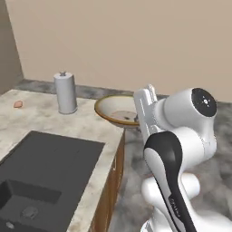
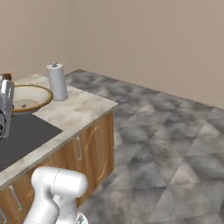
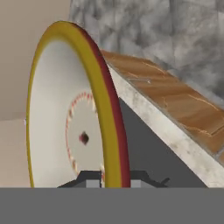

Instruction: Pick the mug and place it in the sink. Pick the bowl and place it in the open cabinet and then close the cabinet.

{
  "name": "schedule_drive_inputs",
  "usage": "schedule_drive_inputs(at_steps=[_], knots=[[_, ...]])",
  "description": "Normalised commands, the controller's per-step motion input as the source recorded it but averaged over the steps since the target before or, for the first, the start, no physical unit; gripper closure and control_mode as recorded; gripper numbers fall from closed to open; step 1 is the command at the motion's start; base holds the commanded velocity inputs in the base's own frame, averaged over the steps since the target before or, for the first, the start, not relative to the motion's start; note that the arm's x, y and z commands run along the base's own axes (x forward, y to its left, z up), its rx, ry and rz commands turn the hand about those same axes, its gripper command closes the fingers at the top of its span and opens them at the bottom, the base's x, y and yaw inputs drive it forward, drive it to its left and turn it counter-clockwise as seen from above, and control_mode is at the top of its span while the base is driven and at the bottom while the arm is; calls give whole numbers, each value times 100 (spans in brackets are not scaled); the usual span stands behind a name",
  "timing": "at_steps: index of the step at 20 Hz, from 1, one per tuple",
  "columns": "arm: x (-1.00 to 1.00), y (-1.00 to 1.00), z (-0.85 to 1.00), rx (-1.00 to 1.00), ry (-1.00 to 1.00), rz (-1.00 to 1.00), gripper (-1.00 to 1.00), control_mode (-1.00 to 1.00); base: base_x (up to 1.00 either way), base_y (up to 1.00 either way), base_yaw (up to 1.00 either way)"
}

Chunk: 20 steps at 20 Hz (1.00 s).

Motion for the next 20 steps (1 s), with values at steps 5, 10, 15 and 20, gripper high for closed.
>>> schedule_drive_inputs(at_steps=[5, 10, 15, 20], knots=[[0, 0, 0, 0, 0, 0, 100, 100, 0, 0, -100], [0, 0, 0, 0, 0, 0, 100, 100, 0, 0, -100], [0, 0, 0, 0, 0, 0, 100, 100, 0, 0, -100], [0, 0, 0, 0, 0, 0, 100, 100, 0, -6, -95]])
